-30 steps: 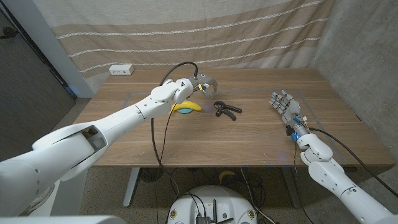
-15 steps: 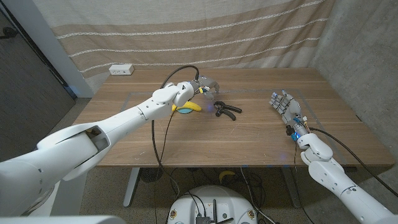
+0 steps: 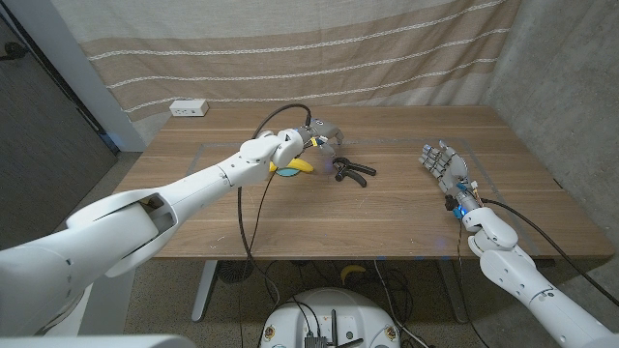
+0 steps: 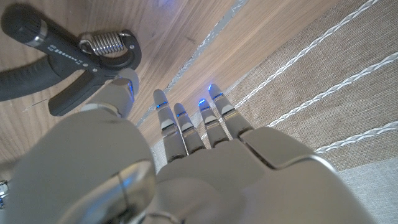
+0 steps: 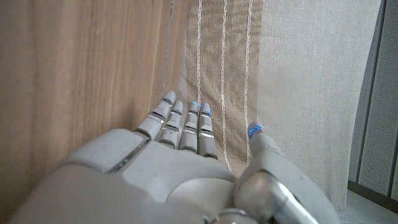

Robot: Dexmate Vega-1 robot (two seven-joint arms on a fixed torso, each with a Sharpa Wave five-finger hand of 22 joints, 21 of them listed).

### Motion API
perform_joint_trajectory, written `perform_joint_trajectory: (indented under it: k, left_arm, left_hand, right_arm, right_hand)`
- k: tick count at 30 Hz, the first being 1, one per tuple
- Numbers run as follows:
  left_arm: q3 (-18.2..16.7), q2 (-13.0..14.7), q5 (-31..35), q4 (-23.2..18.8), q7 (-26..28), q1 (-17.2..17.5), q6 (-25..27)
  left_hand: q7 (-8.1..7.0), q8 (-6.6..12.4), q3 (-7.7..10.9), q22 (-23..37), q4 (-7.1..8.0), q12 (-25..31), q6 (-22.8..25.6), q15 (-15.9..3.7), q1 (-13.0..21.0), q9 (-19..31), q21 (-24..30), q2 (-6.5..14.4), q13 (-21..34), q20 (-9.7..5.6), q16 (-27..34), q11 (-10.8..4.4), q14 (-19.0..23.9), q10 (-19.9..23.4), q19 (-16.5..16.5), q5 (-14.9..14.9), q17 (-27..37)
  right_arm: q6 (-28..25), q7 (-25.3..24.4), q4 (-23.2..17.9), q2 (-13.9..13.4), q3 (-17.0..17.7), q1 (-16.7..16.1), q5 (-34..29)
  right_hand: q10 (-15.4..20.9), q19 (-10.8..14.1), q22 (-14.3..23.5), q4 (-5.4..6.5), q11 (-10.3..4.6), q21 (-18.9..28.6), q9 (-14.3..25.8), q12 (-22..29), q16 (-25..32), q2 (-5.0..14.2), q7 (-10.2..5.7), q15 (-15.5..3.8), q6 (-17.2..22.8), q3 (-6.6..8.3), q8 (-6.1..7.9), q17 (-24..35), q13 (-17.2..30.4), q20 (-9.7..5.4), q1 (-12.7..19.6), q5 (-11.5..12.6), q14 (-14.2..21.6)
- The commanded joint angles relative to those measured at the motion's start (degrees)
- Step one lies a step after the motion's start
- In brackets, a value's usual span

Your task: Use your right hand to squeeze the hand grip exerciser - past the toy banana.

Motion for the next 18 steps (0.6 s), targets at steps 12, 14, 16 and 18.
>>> perform_joint_trajectory:
  k: [12, 14, 16, 18]
  left_arm:
    - [3.81, -4.17, -1.29, 8.85, 2.53, -3.76, -2.65]
    - [4.15, -4.50, -1.70, 9.59, 1.98, -4.24, -3.02]
    - [4.57, -4.79, -1.69, 10.11, 1.76, -4.62, -2.98]
    - [4.85, -5.03, -1.88, 10.63, 1.70, -4.93, -3.14]
  left_hand:
    - [-0.24, 0.45, -1.20, 0.21, -0.24, -0.20, 1.30, -7.04, 1.46, 0.11, 0.32, -0.72, 0.11, -0.17, 0.39, -0.30, 0.59, 0.93, 1.05, 0.01, 0.09]
    - [-0.23, 0.43, -1.30, 0.21, -0.24, -0.22, 1.28, -6.99, 1.58, 0.11, 0.29, -0.73, 0.11, -0.20, 0.34, -0.33, 0.51, 0.97, 1.04, 0.02, 0.09]
    - [-0.21, 0.43, -1.41, 0.21, -0.22, -0.30, 1.36, -6.95, 1.69, 0.11, 0.27, -0.76, 0.11, -0.20, 0.29, -0.28, 0.44, 0.88, 1.02, 0.02, 0.10]
    - [-0.27, 0.42, -1.53, 0.22, -0.19, -0.39, 1.38, -6.86, 1.78, 0.12, 0.22, -0.78, 0.11, -0.18, 0.25, -0.35, 0.36, 0.76, 0.94, 0.02, 0.10]
  right_arm:
    - [-0.41, 0.34, 1.16, 0.19, 0.11, 0.80, 0.35]
    - [-0.40, 0.29, 1.27, 0.24, 0.12, 0.89, 0.34]
    - [-0.45, 0.44, 1.41, 0.25, 0.11, 1.01, 0.42]
    - [-0.55, 0.43, 1.50, 0.23, 0.10, 1.11, 0.40]
  right_hand:
    - [0.44, 0.30, 0.13, 0.05, 0.00, 0.21, 0.16, 0.03, 0.29, -0.14, 0.02, 0.02, 0.66, -0.16, 0.07, 0.28, 0.34, -0.04, -0.46, 0.28, 0.58]
    - [0.49, 0.31, 0.14, 0.06, 0.10, 0.21, 0.16, 0.04, 0.27, -0.15, 0.01, 0.11, 0.68, -0.16, 0.06, 0.30, 0.35, -0.05, -0.49, 0.27, 0.53]
    - [0.51, 0.29, 0.14, 0.06, 0.09, 0.20, 0.16, 0.04, 0.27, -0.15, 0.02, -0.05, 0.74, -0.16, 0.07, 0.32, 0.35, -0.04, -0.50, 0.27, 0.53]
    - [0.52, 0.31, 0.14, 0.06, 0.09, 0.21, 0.16, 0.04, 0.26, -0.15, 0.02, -0.03, 0.73, -0.17, 0.05, 0.34, 0.35, -0.06, -0.52, 0.27, 0.49]
